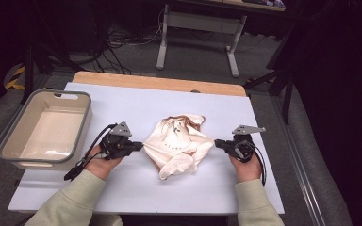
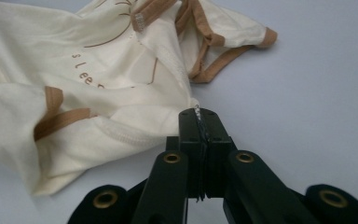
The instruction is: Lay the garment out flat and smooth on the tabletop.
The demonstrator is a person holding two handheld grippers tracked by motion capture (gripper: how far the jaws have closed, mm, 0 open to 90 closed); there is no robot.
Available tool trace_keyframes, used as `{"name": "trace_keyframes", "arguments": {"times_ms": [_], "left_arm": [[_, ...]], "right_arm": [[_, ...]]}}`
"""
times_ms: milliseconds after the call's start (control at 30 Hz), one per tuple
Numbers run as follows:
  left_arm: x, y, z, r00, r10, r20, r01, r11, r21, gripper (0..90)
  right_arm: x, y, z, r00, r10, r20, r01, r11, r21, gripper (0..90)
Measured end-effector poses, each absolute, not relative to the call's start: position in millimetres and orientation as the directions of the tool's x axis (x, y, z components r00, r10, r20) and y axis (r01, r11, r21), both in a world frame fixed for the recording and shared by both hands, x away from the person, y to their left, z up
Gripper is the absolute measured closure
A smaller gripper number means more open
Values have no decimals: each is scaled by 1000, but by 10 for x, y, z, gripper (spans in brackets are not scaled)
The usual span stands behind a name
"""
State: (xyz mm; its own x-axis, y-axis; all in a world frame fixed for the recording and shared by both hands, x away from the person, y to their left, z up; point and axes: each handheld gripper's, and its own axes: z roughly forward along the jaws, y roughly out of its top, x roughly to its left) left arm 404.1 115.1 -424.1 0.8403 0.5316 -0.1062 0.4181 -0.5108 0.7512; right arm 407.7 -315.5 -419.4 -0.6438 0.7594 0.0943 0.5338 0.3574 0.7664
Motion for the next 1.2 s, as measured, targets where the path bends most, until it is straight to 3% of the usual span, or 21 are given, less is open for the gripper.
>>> {"name": "trace_keyframes", "arguments": {"times_ms": [400,467,500,633,900,1200], "left_arm": [[4142,1231,-4356,795,597,-110,474,-497,726,871],[4125,1216,-4352,796,596,-102,467,-498,731,783],[4113,1216,-4338,797,596,-95,457,-493,740,783],[4019,1230,-4251,804,588,-94,424,-455,783,638],[3909,1152,-4233,843,516,-153,414,-438,798,630],[3809,1098,-4283,861,481,-165,411,-468,782,636]], "right_arm": [[4151,-3319,-4315,-592,800,102,568,323,757,891],[4142,-3278,-4322,-600,796,81,566,351,746,815],[4142,-3278,-4322,-600,796,81,566,351,746,815],[4026,-3186,-4150,-605,795,36,495,340,800,630],[4067,-2823,-4147,-702,710,55,461,394,795,635],[4326,-2524,-4389,-738,666,110,522,460,718,612]]}}
